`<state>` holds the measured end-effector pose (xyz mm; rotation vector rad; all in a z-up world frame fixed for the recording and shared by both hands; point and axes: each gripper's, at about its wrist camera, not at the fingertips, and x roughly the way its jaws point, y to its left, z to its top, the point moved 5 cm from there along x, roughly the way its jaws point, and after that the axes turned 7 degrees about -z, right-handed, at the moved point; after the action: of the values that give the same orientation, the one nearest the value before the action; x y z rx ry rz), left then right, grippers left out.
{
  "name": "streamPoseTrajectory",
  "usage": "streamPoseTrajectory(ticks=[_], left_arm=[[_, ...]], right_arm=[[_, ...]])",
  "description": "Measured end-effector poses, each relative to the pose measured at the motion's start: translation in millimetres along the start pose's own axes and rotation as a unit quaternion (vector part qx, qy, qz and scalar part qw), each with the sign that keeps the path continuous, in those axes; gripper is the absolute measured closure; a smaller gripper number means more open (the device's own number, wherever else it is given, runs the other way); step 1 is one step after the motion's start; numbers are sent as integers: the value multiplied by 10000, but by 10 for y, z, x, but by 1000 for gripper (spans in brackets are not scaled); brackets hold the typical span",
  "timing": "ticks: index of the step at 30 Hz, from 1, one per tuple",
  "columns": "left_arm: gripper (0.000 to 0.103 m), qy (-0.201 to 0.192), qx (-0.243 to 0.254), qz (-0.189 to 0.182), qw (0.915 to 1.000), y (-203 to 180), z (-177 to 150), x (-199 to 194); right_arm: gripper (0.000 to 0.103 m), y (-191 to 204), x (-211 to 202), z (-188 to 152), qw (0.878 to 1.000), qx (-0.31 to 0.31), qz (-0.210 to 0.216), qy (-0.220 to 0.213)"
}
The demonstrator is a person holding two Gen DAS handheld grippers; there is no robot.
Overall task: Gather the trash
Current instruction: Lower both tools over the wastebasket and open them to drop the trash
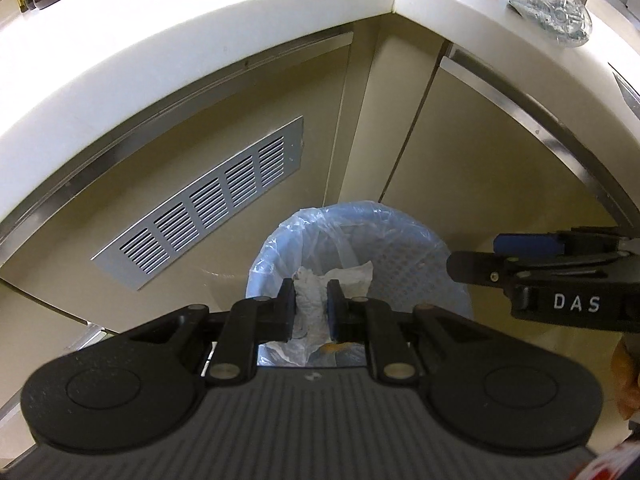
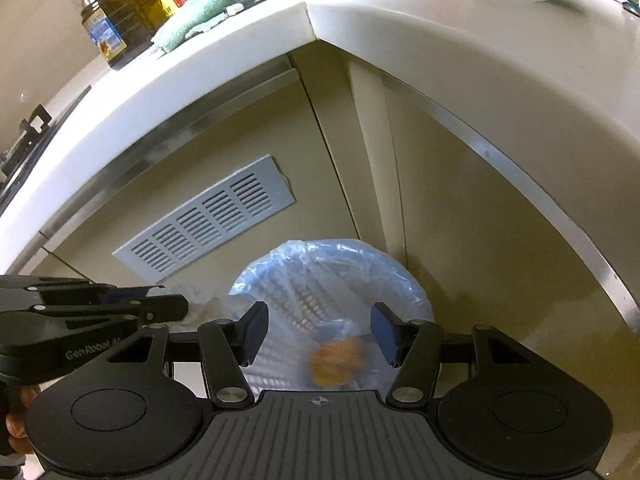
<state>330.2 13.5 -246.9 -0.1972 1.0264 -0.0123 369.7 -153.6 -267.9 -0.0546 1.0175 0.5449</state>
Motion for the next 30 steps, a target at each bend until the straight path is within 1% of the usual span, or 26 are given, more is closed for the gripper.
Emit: streamPoseTrajectory(ticks=[7,14,17,18,19,21,26,30], left_arm=[[87,53,-54,-61,10000,-2,-28,135],[87,140,-107,-81,9998,-29,-133,410],[85,187,-133,-34,9997,-25,-170,545],[82,182,-136,-28,9997,-13,-178,586],[75,179,-144,-28,9997,-8,-186,631],[69,185,-149,10,9997,6,-208,711],[65,229,-220,-37,9995,41,-234,845],[64,244,-237,-70,9994,46,-237,815]], right_arm=[[46,-79,117,-127,9997,-95,-144,191],[46,-163,347,-300,9989,-191,-179,377],[46,-198,424,-354,9989,-193,-154,407],[46,-210,451,-372,9988,-211,-166,418],[46,-223,476,-386,9987,-225,-170,429],[46,-243,527,-407,9986,-222,-165,451],[46,-255,630,-416,9986,-231,-184,428],[45,-247,638,-402,9989,-198,-166,397]])
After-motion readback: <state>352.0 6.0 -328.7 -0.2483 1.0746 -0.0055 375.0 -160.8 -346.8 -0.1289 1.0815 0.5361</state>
